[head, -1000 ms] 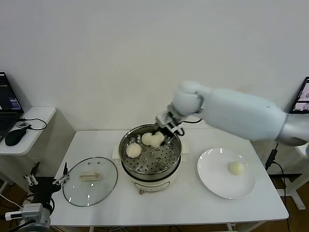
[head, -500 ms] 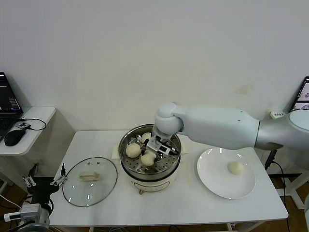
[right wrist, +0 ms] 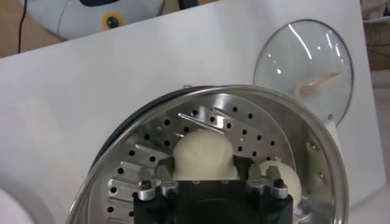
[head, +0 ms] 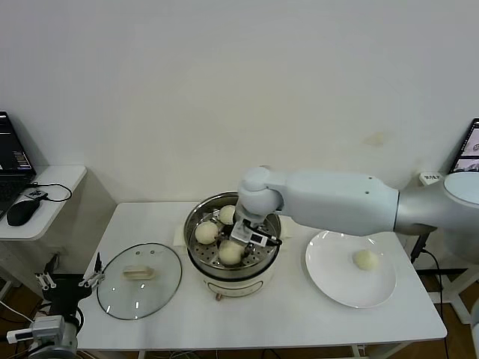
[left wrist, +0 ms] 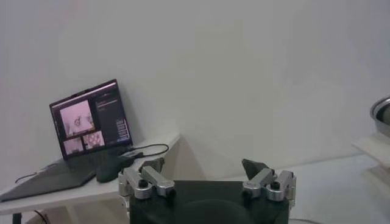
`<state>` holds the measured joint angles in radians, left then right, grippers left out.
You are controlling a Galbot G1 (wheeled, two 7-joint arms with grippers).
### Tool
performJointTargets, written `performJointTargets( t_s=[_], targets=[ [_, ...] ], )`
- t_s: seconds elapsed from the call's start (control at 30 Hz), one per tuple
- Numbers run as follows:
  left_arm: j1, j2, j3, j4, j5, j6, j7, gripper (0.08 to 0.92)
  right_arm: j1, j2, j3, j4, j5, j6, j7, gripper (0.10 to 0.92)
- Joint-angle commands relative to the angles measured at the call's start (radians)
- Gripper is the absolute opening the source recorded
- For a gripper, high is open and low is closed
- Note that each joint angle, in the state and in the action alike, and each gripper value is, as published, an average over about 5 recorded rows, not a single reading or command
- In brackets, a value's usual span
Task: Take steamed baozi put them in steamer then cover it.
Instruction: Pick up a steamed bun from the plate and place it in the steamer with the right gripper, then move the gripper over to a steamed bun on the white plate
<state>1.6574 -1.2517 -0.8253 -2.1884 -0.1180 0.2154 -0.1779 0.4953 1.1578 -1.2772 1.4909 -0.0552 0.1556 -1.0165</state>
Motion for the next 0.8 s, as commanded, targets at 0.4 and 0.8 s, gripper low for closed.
performJointTargets(
  t_s=[0.4, 0.8],
  targets=[
    [-0.009, 0.038, 0.003, -0.005, -0.001, 0.005, 0.004, 0.823, 0.080, -0.406, 0.149, 0.102, 0.240, -0.449, -0.010, 0.823],
    [-0.019, 0.072, 0.046, -0.010, 0.005, 0.007, 0.003, 0.823, -0.170, -0.792, 0.257, 0.152, 0.093, -0.473, -0.025, 0.823]
  ],
)
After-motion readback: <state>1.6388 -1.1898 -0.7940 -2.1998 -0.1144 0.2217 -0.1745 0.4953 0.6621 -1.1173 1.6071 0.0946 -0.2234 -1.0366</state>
